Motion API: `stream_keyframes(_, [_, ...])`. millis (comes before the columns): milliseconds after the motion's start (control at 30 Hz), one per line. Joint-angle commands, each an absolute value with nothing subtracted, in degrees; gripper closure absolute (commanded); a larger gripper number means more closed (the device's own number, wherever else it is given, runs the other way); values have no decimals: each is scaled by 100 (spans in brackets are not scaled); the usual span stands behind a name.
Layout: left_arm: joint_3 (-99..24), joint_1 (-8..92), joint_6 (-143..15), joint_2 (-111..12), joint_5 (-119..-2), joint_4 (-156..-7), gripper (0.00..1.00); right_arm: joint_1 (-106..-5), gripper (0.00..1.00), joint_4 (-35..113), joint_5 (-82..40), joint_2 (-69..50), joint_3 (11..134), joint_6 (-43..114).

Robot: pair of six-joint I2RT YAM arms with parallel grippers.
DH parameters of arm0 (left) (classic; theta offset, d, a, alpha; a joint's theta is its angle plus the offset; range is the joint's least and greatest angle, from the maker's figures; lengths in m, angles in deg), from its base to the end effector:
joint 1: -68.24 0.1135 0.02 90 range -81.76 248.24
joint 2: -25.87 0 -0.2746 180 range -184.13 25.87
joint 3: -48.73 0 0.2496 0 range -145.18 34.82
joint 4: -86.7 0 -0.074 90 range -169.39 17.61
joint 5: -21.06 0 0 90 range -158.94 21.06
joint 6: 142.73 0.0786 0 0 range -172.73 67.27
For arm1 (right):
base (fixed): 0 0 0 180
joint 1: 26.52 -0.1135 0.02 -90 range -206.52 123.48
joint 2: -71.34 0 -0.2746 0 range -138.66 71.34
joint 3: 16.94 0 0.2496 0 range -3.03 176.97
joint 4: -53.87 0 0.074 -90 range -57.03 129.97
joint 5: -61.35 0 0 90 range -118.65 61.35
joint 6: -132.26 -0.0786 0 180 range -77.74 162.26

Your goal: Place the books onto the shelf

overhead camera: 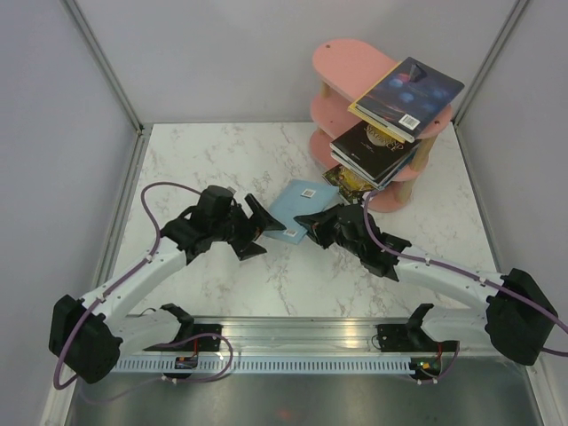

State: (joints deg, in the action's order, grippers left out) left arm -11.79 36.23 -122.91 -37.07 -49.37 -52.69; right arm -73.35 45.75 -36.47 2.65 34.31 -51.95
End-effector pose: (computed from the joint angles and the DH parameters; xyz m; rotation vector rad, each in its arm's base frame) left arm 0.2003 -0.1563 0.2465 -0.6745 2.5528 -1.1755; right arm 0.2099 0.2081 0.2290 1.0236 2.0843 1.3255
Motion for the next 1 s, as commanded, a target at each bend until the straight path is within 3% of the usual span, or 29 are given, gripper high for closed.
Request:
stream_keyframes(0, [-1378,3608,-12717,-3574,-5364,-5443,5,-7380,100,5613,-3683,200,3950,-5616])
stream_keyframes(267, [-1764,3608,-12938,-3512,-6401,-5452,26,-7644,100,6404,-3762,-64,3968,-6663])
stream_keyframes(367, [-1993,3608,-12955,-3478,-6656,-5452,46,-7670,100,6414,-3911,-108,4117,-6839])
stream_keyframes(500, [-2125,3625,-12973,-3442,-6876,-5452,51,-7662,100,6624,-3894,-240,4205,-7094])
stream_keyframes(600, [-2169,3625,-12973,-3451,-7007,-5452,76,-7688,100,6572,-3815,-302,4293,-7068])
stream_keyframes(633, [-2196,3625,-12964,-3460,-7017,-5452,93,-7688,100,6563,-3780,-302,4293,-7068])
stream_keyframes(667, [-2213,3634,-12946,-3468,-7035,-5461,98,-7697,100,6598,-3745,-319,4285,-7059])
stream_keyframes(900, [-2442,3801,-12490,-3363,-7167,-5461,98,-7688,98,6792,-3376,-241,4030,-6857])
stream_keyframes(967, [-2477,3914,-12306,-3293,-7167,-5487,98,-7688,80,6713,-3296,-171,3986,-6804])
